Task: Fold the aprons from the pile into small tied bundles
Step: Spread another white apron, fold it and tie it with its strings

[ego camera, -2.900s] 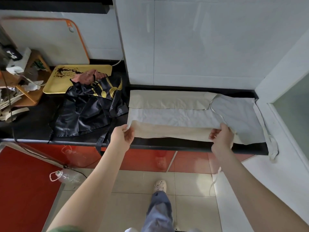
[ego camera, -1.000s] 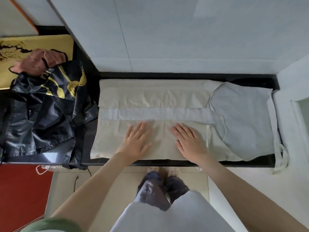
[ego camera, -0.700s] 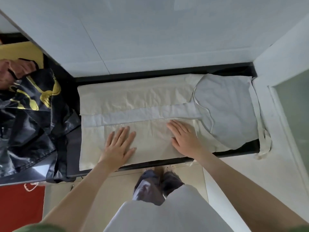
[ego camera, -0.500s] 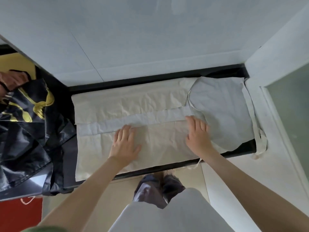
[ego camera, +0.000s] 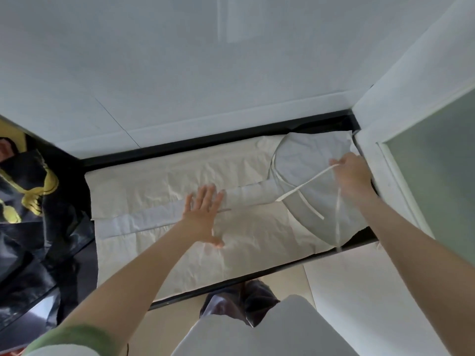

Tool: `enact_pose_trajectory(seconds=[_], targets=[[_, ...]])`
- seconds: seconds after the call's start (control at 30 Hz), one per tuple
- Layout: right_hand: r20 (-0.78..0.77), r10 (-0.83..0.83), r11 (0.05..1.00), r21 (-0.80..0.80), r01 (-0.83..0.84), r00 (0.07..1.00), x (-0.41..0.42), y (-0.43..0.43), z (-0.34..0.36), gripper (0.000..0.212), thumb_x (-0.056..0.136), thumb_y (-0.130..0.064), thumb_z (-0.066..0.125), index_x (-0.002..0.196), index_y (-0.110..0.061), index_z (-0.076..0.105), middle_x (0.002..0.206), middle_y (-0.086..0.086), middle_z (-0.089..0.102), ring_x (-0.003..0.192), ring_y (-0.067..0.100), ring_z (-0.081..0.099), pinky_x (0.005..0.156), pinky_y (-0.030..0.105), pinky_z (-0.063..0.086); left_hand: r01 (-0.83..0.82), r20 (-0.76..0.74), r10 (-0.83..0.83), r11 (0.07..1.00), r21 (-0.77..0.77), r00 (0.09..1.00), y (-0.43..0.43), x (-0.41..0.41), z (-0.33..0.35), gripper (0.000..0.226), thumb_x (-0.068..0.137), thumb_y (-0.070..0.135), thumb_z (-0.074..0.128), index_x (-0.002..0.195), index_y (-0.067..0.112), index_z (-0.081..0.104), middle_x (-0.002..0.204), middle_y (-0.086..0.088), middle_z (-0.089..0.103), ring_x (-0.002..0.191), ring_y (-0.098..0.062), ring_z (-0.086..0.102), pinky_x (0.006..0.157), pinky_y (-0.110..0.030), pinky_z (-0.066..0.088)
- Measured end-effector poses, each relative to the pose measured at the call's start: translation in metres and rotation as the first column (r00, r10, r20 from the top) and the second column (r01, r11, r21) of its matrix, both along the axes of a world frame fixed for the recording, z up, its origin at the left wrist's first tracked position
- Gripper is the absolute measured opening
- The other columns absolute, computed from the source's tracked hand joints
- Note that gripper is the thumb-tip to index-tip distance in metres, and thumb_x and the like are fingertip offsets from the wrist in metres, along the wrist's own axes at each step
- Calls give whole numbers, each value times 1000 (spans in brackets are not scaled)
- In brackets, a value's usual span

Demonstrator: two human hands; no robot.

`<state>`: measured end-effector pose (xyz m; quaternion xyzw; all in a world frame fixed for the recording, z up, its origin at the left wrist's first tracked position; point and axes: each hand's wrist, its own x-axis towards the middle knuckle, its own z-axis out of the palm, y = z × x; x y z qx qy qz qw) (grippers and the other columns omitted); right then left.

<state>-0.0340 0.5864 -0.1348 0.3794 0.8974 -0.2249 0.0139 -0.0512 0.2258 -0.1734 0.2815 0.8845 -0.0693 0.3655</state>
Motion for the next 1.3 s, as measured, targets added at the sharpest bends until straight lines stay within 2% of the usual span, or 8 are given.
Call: enact_pose_trajectory(seconds=[0.1,0.23,0.43,0.77,0.9,0.97,1.07,1.3], targets=[[180,-91,996,32,87,979,-20,13,7,46,88,-37,57,117,-1,56,121,20,55,112,40,52,89,43,44,3,-18,-5,997,-78,1000,-1,8,6,133,70,70,66,141,23,-36,144,-11,-45,136,-33,-36,115,-56,-12],[363,331,943,-98,-318,871,-24,-23,4,51,86,-15,57,136,-20,46,140,10,42,130,32,39,106,43,36,38,-62,-47,990,-133,997,-3,12,10,122,74,76,55,145,24,-30,155,-11,-29,144,-34,-22,112,-61,-10],[267,618,779,-75,-623,740,-24,-100,-26,28,93,-42,52,99,-14,51,104,0,50,109,23,44,90,36,31,-212,-165,242,961,178,956,6,-16,13,97,82,80,27,149,28,-20,160,-7,-12,148,-28,-4,118,-53,4],[145,353,932,25,-360,924,-22,-53,-40,9,93,-7,45,92,-2,52,95,16,56,92,34,55,74,37,39,-112,-33,116,989,91,993,0,-33,-17,96,82,81,23,143,32,-31,148,-1,-44,136,-21,-38,114,-54,-16],[115,253,935,226,-273,961,-26,-13,-27,20,95,-6,46,109,7,51,112,26,54,97,39,55,74,40,43,-137,-216,175,974,180,960,9,-38,-10,77,95,64,20,153,18,3,160,-6,1,147,-27,5,117,-52,2],[125,193,932,286,-222,973,-32,-3,-21,22,94,-3,45,113,8,49,116,28,52,103,41,51,79,45,44,-175,-308,267,939,296,913,11,-46,-4,68,95,53,34,144,6,32,144,-15,38,128,-35,41,107,-50,29],[99,32,939,339,-64,995,-40,11,-14,28,94,-1,44,119,10,45,121,29,50,109,43,48,86,48,41,-232,-370,361,908,349,856,6,-63,-5,57,85,26,64,131,-2,47,123,-23,52,105,-42,54,92,-54,43],[161,-29,947,320,-24,987,-42,14,-8,36,89,-5,49,123,7,43,124,26,48,113,41,45,90,47,36,-336,-321,407,906,256,855,-8,-86,-4,85,90,54,53,152,13,11,154,-5,23,144,-24,18,116,-49,3]])
